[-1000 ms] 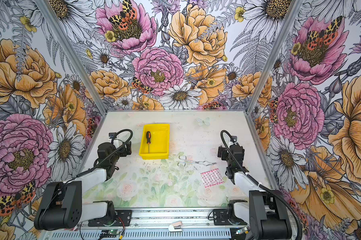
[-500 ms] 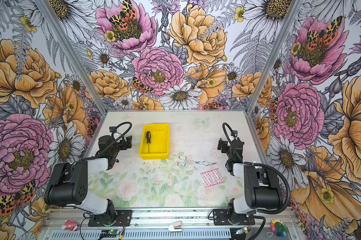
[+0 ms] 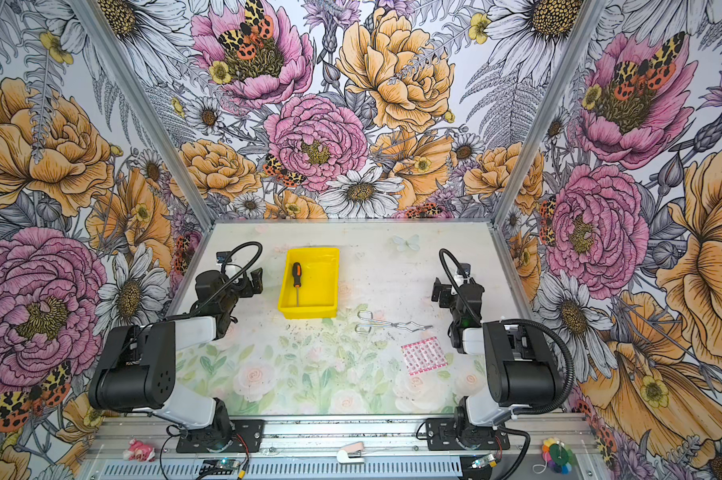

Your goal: Put the screwdriver in the bin

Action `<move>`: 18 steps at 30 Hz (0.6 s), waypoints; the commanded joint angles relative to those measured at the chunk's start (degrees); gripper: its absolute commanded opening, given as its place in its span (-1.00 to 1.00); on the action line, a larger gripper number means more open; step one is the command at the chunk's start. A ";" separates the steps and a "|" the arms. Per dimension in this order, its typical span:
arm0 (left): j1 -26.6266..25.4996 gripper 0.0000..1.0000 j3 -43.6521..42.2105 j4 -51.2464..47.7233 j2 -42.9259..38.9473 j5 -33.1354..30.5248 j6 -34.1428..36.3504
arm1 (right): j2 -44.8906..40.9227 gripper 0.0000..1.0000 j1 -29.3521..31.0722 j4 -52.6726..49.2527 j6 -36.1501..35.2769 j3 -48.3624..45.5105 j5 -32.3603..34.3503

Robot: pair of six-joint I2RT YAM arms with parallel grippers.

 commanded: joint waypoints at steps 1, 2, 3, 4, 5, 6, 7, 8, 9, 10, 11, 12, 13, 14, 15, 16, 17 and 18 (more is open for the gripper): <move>-0.31 0.97 -1.11 2.75 -0.42 -0.57 -0.16 | 0.07 0.99 0.30 2.08 -0.64 0.81 0.61; -0.31 0.97 -1.77 3.67 -0.63 -0.78 -0.17 | 0.10 0.99 0.30 2.12 -0.61 0.79 0.60; -0.52 0.97 -2.81 5.30 -0.91 -1.50 -0.16 | 0.09 0.99 0.34 2.04 -0.65 0.79 0.60; -1.02 0.97 -4.45 7.81 -1.33 -3.33 -0.12 | 0.04 0.99 0.32 2.07 -0.58 0.81 0.58; -1.81 0.97 -6.70 10.55 -1.50 -5.96 0.15 | 0.09 0.99 0.30 2.11 -0.58 0.79 0.60; -2.32 0.97 -9.00 15.75 -0.24 -7.43 0.12 | 0.06 0.99 0.37 2.11 -0.58 0.84 0.60; -1.90 0.97 -10.10 20.76 1.09 -6.09 -0.24 | 0.05 0.99 0.39 2.11 -0.61 0.77 0.59; -1.83 0.97 -9.77 19.08 0.65 -6.38 -0.21 | 0.10 0.99 0.47 2.07 -0.65 0.79 0.60; -2.49 0.97 -9.69 18.48 0.41 -7.49 0.12 | 0.10 0.99 0.41 2.07 -0.65 0.75 0.67; -2.98 0.97 -10.09 20.18 0.94 -8.47 0.42 | 0.02 0.99 0.40 2.11 -0.69 0.70 0.69; -3.35 0.97 -10.25 20.08 0.64 -9.30 0.53 | -0.10 0.99 0.47 2.15 -0.69 0.71 0.78; -3.81 0.97 -10.47 20.17 0.48 -10.15 0.79 | -0.05 0.99 0.48 2.13 -0.66 0.64 0.85; -4.19 0.97 -10.68 21.11 0.80 -10.15 1.27 | -0.12 0.99 0.51 2.22 -0.66 0.63 0.77; -4.34 0.97 -10.63 20.85 0.66 -9.37 1.86 | -0.07 0.99 0.48 2.30 -0.66 0.66 0.78; -4.36 0.97 -10.37 20.42 0.65 -8.25 2.32 | -0.07 0.99 0.48 2.30 -0.66 0.55 0.78; -4.15 0.97 -10.28 20.28 0.73 -8.07 2.16 | -0.08 0.99 0.52 2.31 -0.68 0.53 0.79; -4.10 0.97 -10.13 20.07 0.72 -8.26 2.00 | -0.19 0.99 0.52 2.37 -0.67 0.54 0.78; -4.25 0.97 -10.23 20.13 0.72 -8.77 2.03 | -0.12 0.99 0.52 2.51 -0.66 0.49 0.76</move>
